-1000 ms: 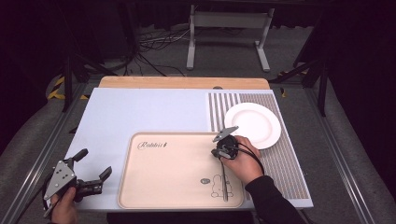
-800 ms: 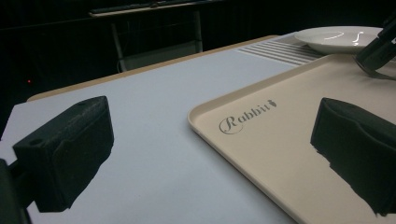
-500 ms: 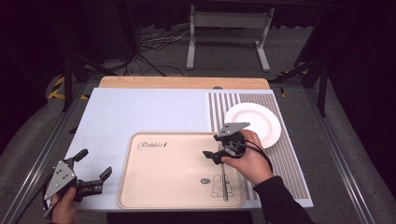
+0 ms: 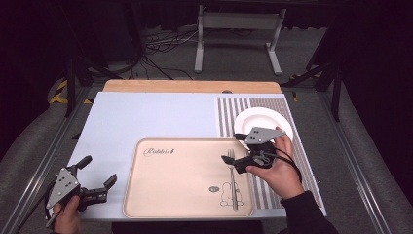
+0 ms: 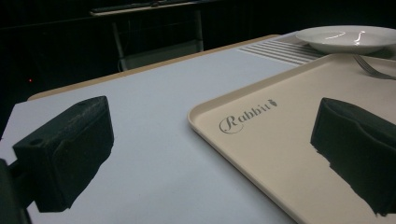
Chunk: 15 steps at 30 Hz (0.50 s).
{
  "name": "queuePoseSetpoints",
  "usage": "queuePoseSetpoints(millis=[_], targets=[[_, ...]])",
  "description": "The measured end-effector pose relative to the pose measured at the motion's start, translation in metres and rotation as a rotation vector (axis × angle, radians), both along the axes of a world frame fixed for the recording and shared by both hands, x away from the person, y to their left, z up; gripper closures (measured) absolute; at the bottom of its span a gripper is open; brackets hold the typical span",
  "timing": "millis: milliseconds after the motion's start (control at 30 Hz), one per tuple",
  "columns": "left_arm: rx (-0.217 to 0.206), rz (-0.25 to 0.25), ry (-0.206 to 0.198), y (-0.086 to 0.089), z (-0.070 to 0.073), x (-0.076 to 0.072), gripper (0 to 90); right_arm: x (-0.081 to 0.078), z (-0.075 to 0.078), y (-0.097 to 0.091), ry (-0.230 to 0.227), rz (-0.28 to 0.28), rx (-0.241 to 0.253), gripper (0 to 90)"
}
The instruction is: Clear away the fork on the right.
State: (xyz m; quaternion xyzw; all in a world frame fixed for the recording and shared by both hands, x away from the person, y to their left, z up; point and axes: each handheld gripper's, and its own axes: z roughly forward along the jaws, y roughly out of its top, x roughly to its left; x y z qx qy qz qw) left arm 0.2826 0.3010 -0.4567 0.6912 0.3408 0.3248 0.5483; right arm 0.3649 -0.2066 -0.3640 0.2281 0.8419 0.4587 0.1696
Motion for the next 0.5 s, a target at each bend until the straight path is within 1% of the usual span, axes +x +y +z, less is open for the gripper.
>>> queuePoseSetpoints(millis=[233, 500], targets=[[0.000, 0.003, 0.001, 0.000, 0.000, 0.000, 0.1, -0.009, 0.003, -0.025, -0.049, -0.022, 0.060, 13.2], [-0.002, 0.000, 0.003, 0.001, -0.001, 0.001, 0.1, -0.019, 0.000, -0.054, -0.094, -0.057, 0.138, 13.2]])
